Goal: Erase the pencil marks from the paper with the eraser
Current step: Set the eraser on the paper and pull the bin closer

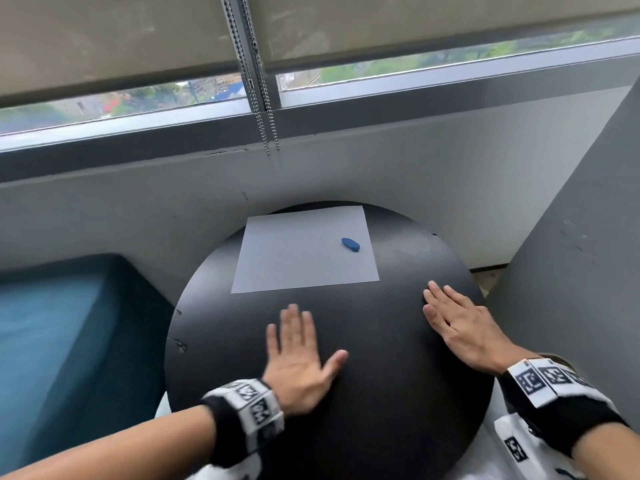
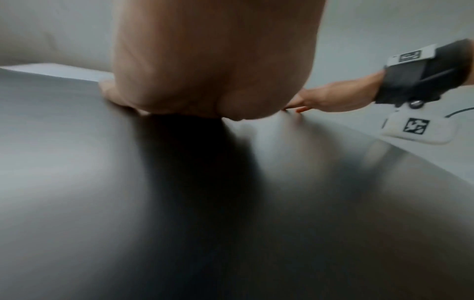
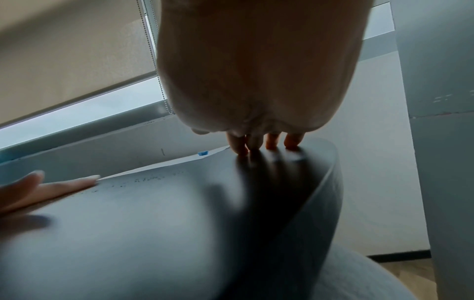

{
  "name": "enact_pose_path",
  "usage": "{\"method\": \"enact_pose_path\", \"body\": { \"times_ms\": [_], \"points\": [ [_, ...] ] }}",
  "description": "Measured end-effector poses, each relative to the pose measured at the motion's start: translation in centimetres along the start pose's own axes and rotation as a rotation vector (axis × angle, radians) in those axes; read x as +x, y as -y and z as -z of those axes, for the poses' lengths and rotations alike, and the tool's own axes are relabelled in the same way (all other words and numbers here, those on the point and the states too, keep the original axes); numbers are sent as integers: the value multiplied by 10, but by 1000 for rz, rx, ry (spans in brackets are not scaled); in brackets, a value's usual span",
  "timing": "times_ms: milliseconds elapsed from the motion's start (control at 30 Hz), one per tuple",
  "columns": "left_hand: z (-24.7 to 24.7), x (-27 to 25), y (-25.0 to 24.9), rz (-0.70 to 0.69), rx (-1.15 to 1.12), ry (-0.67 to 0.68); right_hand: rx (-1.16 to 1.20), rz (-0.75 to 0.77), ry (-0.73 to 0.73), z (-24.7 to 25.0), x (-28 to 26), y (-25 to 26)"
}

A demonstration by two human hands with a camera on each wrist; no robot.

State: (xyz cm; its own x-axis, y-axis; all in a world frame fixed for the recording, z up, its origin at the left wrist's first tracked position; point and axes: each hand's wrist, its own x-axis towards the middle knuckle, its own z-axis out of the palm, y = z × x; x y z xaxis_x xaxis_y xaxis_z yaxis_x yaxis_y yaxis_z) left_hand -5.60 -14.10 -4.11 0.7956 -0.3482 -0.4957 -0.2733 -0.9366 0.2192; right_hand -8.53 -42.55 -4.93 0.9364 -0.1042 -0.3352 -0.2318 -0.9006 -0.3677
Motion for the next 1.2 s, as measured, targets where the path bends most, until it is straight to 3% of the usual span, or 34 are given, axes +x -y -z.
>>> {"method": "enact_pose_path", "body": {
  "times_ms": [133, 233, 333, 400, 500, 567, 633, 767, 900, 967, 1100, 1200],
  "points": [
    [0, 8, -79, -176, -135, 124, 34, 2, -12, 0, -1, -1],
    [13, 4, -90, -185, -206, 157, 38, 8, -16, 0, 0, -1],
    [20, -7, -43, -109, -129, 61, 52, 11, -32, -1, 1, -3],
    [16, -19, 7, 12, -77, -3, 37, 12, -37, -2, 2, -3],
    [6, -42, 67, 262, -68, -15, 5, 5, -32, -3, 2, 0],
    [-3, -48, 77, 328, -54, -7, 6, 5, -23, -2, 1, 1],
    [-9, -48, 59, 295, -41, -20, 14, -3, -5, 1, -1, 4],
    [-20, -32, -10, 100, -73, -3, 29, -29, 13, 3, -2, 7],
    [-20, -19, -79, -127, -136, 95, 45, -25, 6, 0, -1, 4],
    [-13, -17, -92, -176, -196, 138, 37, -16, 5, -1, -1, 2],
    [-9, -31, -48, -97, -151, 70, -99, 44, -32, -3, -2, -8],
    [-7, -48, 18, 81, -66, -4, -183, 131, -74, -5, -6, -18]
  ]
}}
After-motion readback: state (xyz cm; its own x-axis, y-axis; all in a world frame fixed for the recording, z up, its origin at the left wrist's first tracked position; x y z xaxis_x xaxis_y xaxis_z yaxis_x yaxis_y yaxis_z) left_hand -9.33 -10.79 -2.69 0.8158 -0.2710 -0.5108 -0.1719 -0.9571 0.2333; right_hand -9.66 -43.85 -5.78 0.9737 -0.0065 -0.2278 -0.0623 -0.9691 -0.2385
